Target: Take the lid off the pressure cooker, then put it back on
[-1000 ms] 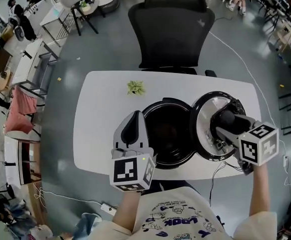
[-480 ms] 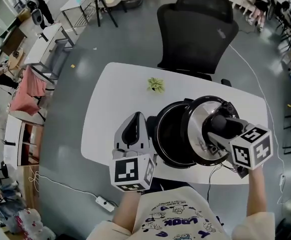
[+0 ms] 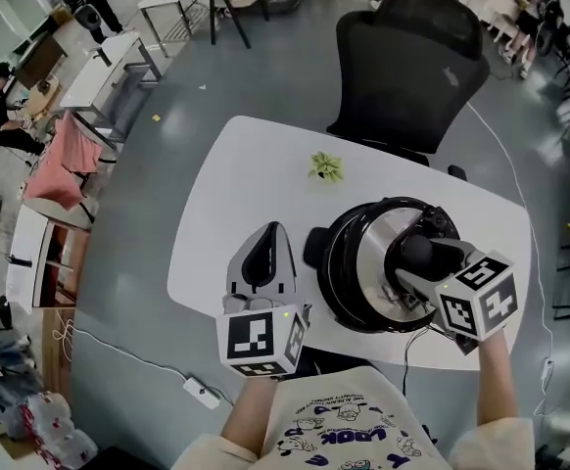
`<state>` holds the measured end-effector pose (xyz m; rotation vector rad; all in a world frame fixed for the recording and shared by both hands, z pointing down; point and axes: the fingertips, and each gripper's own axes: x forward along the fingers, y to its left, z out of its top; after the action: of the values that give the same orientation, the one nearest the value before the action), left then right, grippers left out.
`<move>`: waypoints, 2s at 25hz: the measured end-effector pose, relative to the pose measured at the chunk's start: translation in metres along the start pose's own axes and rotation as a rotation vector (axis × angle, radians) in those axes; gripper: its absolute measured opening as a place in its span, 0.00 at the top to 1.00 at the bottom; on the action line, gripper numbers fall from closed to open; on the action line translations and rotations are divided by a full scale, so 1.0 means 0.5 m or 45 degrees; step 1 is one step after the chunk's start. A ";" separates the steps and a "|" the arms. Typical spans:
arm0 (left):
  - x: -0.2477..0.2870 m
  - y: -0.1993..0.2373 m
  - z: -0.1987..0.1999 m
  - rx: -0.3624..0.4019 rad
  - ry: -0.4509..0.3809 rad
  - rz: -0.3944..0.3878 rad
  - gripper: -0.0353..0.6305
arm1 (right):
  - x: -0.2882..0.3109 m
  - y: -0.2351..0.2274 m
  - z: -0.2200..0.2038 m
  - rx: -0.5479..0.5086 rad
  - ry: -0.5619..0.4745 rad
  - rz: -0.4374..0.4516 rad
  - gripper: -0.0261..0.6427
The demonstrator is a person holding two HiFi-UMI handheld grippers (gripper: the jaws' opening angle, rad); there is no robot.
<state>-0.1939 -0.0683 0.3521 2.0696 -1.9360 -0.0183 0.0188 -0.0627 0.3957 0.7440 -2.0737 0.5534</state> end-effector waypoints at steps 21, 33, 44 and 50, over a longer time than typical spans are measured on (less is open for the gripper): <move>-0.003 0.036 -0.015 -0.019 0.028 0.017 0.93 | 0.053 0.035 0.010 -0.085 0.065 0.011 0.52; 0.026 0.035 -0.051 -0.013 0.078 0.020 0.93 | 0.080 0.031 0.007 -0.125 0.089 0.011 0.52; 0.045 0.021 -0.088 -0.019 0.144 0.003 0.93 | 0.089 0.031 -0.003 -0.145 0.094 0.007 0.52; 0.060 0.016 -0.108 -0.030 0.171 -0.005 0.93 | 0.091 0.029 -0.001 -0.145 0.071 0.012 0.52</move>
<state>-0.1875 -0.0866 0.4114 2.0055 -1.8428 0.0945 -0.0122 -0.0657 0.4322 0.6461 -2.0395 0.4523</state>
